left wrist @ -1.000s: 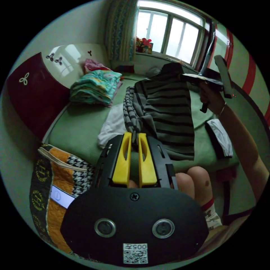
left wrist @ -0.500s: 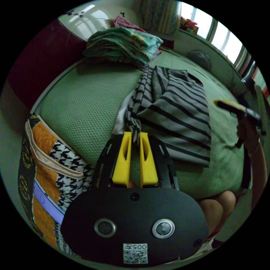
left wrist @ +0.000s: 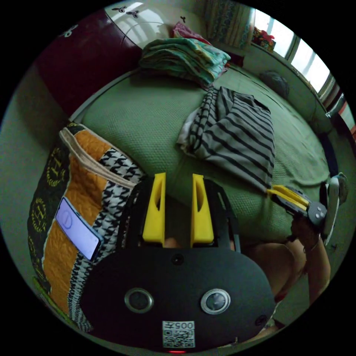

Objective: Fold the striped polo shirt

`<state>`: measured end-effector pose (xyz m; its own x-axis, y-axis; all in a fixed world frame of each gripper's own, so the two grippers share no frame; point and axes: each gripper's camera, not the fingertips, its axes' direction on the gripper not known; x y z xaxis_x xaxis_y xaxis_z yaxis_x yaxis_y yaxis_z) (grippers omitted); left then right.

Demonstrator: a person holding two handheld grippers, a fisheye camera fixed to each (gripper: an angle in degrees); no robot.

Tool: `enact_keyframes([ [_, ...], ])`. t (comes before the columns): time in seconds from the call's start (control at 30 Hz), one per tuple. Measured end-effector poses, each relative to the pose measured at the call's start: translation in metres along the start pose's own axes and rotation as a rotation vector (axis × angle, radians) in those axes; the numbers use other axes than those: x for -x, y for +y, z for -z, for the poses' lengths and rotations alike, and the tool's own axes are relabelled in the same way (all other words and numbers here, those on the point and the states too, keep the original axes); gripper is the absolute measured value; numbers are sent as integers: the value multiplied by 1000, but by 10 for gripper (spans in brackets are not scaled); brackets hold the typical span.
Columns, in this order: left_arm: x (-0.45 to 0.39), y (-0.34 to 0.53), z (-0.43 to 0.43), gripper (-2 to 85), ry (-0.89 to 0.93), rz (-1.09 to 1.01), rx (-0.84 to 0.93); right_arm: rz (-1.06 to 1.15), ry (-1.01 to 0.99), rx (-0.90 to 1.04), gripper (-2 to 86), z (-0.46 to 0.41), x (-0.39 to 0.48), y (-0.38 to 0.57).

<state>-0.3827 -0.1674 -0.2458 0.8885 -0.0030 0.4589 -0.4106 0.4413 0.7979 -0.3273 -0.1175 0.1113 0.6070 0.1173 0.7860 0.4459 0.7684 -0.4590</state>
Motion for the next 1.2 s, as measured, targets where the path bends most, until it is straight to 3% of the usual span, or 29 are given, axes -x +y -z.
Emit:
enact_keyframes([
  [0.3, -159, 3, 18, 101, 152, -240, -121, -294, 255, -246, 75, 67, -77, 97],
  [0.47, -306, -13, 17, 96, 255, -434, -162, -503, 309, -262, 69, 64, -127, 164],
  [0.67, -434, -29, -20, 89, 248, -561, -118, -629, 321, -232, 73, 70, -184, 227],
  [0.93, -483, -20, -66, 80, 255, -453, -11, -762, 220, -207, 62, 61, -237, 270],
  [1.2, -510, -28, -59, 72, 338, -467, -90, -692, 184, -275, 58, 79, -229, 299],
])
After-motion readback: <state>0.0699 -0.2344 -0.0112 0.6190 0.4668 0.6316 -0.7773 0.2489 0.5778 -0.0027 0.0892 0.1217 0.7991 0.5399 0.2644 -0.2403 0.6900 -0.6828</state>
